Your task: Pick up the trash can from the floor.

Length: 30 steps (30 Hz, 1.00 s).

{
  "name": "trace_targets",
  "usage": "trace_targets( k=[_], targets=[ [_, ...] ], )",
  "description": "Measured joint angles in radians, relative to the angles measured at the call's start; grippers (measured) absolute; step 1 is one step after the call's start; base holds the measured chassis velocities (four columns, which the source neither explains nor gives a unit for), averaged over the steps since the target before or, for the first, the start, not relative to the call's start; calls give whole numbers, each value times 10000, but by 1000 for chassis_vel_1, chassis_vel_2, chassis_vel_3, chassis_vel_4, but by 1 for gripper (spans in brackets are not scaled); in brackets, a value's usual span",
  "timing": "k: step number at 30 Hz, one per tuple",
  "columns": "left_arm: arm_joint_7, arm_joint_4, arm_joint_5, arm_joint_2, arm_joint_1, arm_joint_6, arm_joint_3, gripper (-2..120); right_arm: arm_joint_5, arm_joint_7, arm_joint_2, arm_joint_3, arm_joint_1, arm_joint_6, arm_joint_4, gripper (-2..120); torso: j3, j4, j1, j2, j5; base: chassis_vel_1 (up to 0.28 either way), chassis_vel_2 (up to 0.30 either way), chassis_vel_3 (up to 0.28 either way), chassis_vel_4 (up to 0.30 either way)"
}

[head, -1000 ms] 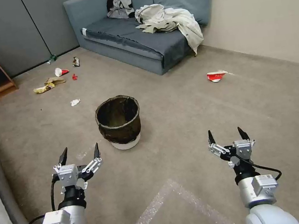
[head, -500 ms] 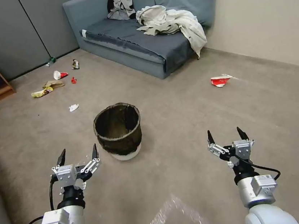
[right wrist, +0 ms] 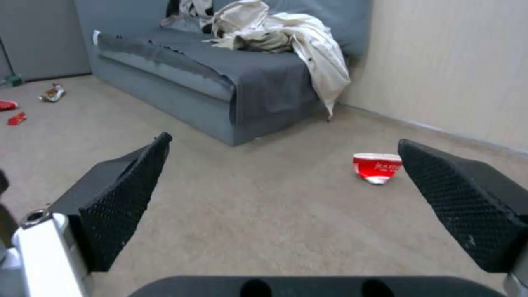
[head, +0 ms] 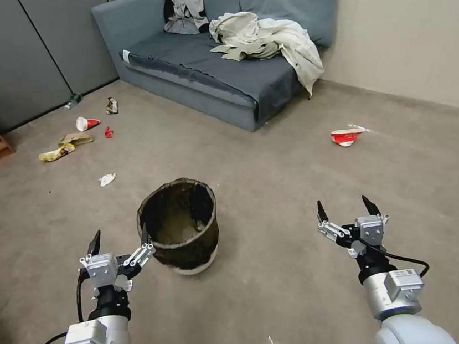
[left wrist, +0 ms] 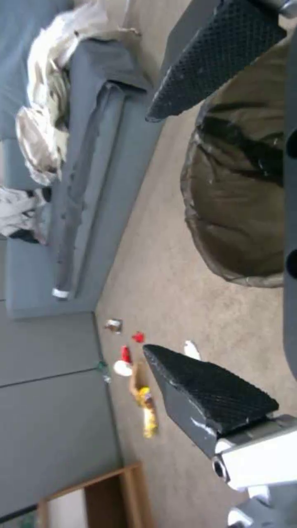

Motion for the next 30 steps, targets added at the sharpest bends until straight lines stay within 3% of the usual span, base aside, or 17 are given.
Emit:
trace_targets(
  k=[4, 7, 8, 11, 12, 16, 20, 26, 30],
  targets=[
    [-294, 66, -597, 156, -255, 870, -98, 100, -4, 12, -5, -13, -3, 66, -30, 100, 0, 1, 1, -1, 0, -94, 76, 79, -86],
    [-489, -84, -1380, 447, -551, 2161, -337, 100, -9, 36, -51, -10, -15, 127, -76, 100, -1, 0, -1, 0, -1, 0, 0, 0, 0],
    [-489, -84, -1380, 447, -551, 2161, -337, 100, -9, 36, -51, -10, -15, 127, -76, 100, -1, 0, -1, 0, -1, 0, 0, 0, 0],
    [-603, 18, -2279, 1071, -1144, 3561, -616, 100, -141, 47, -105, 7, -21, 313, -266, 100, -2, 0, -1, 0, 1, 0, 0, 0, 0],
    [-603, 18, -2279, 1071, -1144, 3561, -616, 100, -141, 47, -105, 7, -21, 313, -266, 100, -2, 0, -1, 0, 1, 0, 0, 0, 0],
    [-1746, 620, -3768, 1802, -2505, 5217, -529, 100, -205, 52, -130, -55, -56, 337, -439, 100, -1, -1, 0, 0, -1, 0, 0, 0, 0],
    [-2179, 1153, -4470, 2072, -3457, 6008, -326, 100, -255, 60, -131, -82, -74, 338, -521, 100, -1, -1, 0, 0, 0, 0, 0, 0, 0],
    [-2393, 1879, -4958, 2251, -4188, 6410, -69, 100, -262, 80, -148, -58, -122, 329, -534, 100, 0, 0, 0, 0, -2, 0, 0, 0, 0],
    [-2614, 2226, -5742, 2365, -4584, 7071, 81, 100, -264, 98, -140, -15, -146, 326, -589, 100, 0, 0, 0, 0, -1, 0, 0, 0, 0]
  ],
)
